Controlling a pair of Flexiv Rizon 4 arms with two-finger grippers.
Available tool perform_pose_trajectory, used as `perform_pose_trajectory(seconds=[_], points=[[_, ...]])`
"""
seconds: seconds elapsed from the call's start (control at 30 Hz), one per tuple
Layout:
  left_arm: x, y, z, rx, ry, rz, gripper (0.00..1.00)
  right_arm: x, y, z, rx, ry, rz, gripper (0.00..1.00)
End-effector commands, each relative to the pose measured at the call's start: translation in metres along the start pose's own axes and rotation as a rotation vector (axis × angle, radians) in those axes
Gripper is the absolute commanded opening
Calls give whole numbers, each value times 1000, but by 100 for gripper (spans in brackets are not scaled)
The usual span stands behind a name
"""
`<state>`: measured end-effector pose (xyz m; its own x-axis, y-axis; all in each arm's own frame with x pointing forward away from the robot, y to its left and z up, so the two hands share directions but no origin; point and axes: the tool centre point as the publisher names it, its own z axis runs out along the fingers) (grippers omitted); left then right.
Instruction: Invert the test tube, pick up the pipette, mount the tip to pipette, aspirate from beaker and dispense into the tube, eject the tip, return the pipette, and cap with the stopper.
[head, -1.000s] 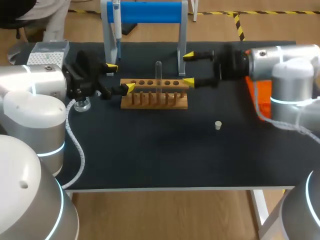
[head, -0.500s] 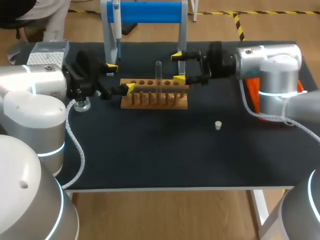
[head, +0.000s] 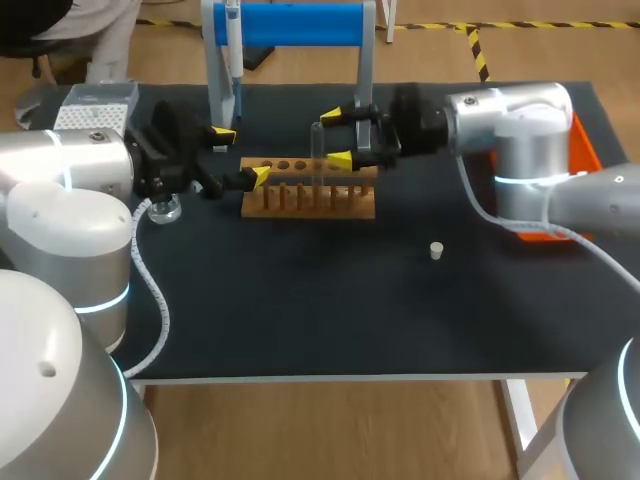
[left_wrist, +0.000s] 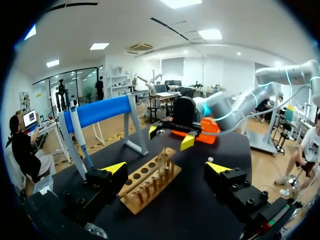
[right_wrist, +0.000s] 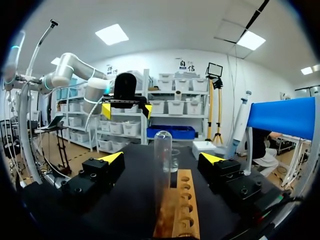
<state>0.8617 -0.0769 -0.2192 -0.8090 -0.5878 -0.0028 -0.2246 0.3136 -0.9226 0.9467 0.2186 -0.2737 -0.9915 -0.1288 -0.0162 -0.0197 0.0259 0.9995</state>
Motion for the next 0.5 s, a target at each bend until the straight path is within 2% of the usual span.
perform_pose_trajectory(seconds=[0.03, 0.2, 0.27, 0.37, 0.5], points=[[0, 1, -1, 3, 2, 0, 100, -5, -6, 6, 7, 27, 11, 96], [0, 1, -1, 3, 2, 0, 100, -7, -8, 11, 14, 28, 20, 89], [0, 1, -1, 3, 2, 0, 100, -7, -8, 13, 12, 26, 22, 83], [0, 1, -1, 3, 2, 0, 100, -8, -8, 16, 10, 25, 23, 83], [0, 1, -1, 3, 2, 0, 100, -10, -8, 20, 3, 23, 26, 77]])
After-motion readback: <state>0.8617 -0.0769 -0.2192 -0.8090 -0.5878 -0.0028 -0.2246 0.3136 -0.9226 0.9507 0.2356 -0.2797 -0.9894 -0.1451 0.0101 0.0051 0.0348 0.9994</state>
